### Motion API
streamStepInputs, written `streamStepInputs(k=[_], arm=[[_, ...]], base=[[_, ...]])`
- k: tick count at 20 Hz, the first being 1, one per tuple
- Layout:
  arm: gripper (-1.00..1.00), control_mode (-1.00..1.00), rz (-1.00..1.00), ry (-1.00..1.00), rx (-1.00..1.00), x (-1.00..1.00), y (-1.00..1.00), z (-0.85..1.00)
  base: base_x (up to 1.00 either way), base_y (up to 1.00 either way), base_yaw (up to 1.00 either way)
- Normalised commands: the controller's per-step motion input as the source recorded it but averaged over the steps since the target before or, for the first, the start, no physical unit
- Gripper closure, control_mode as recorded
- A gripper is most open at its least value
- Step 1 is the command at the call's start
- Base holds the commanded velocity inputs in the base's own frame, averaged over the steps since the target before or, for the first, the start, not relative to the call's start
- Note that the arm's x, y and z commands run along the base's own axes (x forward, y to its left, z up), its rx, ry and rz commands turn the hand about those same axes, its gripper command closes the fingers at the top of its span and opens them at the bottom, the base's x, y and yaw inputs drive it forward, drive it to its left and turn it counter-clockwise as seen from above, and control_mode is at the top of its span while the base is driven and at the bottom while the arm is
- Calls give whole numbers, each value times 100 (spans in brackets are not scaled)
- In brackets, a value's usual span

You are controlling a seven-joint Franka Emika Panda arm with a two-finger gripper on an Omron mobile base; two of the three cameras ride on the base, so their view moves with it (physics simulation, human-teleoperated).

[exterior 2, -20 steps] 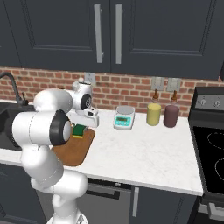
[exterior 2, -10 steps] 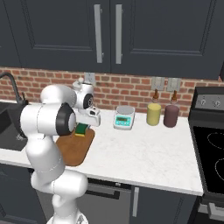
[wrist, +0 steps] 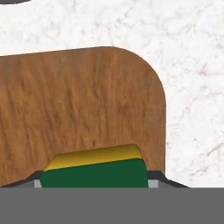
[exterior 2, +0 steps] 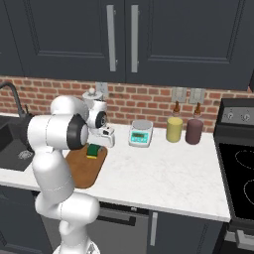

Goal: Pick up the sponge from the counter and clean the cutting board by briefly scrubbing or pressing down on the cutting board. Once finished, release the sponge.

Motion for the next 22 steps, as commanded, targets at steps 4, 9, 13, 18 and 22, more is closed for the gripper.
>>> streamStepInputs(k=[4, 9, 13, 18, 22], arm=[[100, -100, 0, 0, 0, 7, 0, -22], [100, -100, 1, -1, -1, 3, 0, -31], [100, -100, 2, 0, -1, 4, 0, -42], [100, -100, 3, -2, -1, 14, 0, -26], [100, -100, 2, -2, -1, 20, 0, -16]], base=[[0, 0, 0], [0, 0, 0], [0, 0, 0], [0, 0, 0], [0, 0, 0]])
